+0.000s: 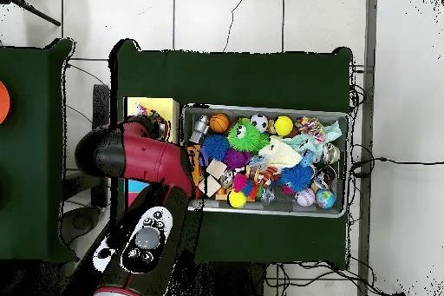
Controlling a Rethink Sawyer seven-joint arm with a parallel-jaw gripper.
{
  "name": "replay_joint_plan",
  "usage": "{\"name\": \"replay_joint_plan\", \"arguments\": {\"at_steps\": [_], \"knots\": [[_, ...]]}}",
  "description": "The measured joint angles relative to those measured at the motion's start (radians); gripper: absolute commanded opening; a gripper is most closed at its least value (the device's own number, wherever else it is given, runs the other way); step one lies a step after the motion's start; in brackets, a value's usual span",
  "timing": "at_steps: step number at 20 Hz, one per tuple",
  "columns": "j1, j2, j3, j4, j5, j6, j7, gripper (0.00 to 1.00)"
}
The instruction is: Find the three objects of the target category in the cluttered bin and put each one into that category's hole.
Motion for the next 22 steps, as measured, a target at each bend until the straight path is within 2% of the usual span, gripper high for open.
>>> {"name": "replay_joint_plan", "arguments": {"at_steps": [7, 16, 22], "knots": [[-0.016, -0.015, 0.034, 0.013, 0.003, 0.014, 0.0, 0.0], [-0.113, -0.031, 0.158, 0.045, 0.015, 0.016, 0.0, 0.0], [-0.14, -0.021, 0.205, 0.046, 0.014, 0.016, 0.0, 0.0]]}}
